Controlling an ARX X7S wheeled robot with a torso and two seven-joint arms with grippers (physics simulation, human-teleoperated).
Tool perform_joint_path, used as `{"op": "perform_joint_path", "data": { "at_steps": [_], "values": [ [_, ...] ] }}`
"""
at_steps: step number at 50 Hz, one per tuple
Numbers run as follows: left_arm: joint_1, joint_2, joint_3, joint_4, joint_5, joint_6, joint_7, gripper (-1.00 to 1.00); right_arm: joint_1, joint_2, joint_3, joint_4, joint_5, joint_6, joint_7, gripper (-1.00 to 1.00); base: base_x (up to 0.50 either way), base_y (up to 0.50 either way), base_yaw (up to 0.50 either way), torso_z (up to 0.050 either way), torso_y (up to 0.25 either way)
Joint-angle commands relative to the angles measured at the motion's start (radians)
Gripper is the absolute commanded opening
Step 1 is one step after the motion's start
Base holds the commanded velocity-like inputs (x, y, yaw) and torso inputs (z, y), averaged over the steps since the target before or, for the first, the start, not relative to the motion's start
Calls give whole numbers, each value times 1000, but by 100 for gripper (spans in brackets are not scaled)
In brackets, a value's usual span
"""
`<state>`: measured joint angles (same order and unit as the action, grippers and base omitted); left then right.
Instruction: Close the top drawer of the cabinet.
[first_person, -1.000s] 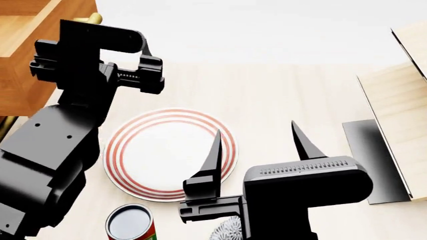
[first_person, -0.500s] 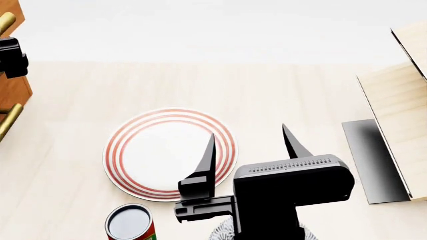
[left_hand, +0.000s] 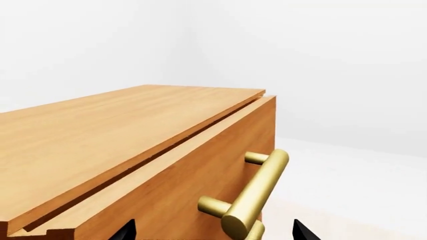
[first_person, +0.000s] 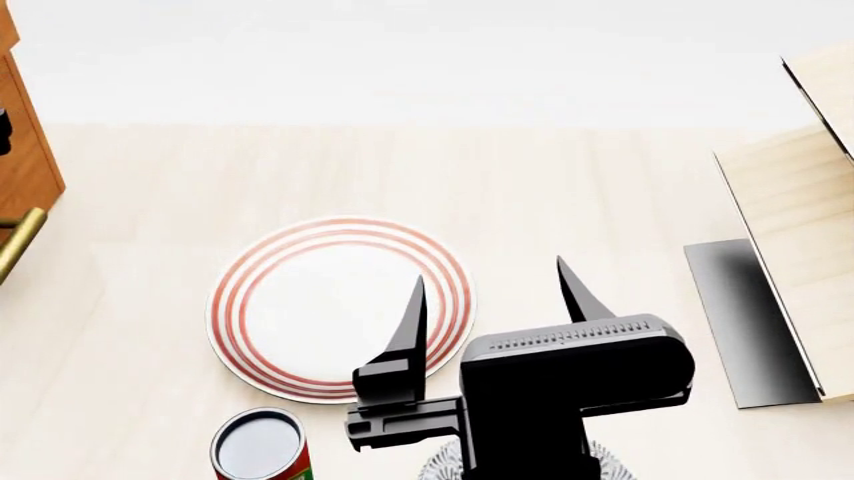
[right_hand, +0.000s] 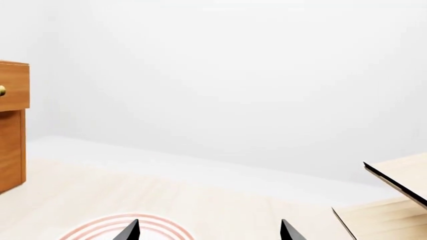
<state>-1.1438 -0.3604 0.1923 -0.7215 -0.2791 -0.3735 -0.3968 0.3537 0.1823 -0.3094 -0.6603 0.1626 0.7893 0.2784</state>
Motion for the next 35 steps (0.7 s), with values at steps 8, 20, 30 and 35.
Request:
{"op": "perform_joint_path", "data": {
  "at_steps": [8,20,30,35],
  "values": [
    [15,-67,-62,-22,14,-17,-77,100,-8,8,-4,32,9,-27,6,100,0,0,0,0,0],
    [64,-97,-81,77,-3,-71,-98,100,0,13,-12,31,17,-23,10,100,0,0,0,0,0],
    [62,-93,-72,92,-4,-75,-88,100,0,16,-13,29,24,-22,17,100,0,0,0,0,0],
    [58,-93,-69,79,-1,-68,-85,100,5,16,-16,35,25,-23,20,100,0,0,0,0,0]
  ]
}}
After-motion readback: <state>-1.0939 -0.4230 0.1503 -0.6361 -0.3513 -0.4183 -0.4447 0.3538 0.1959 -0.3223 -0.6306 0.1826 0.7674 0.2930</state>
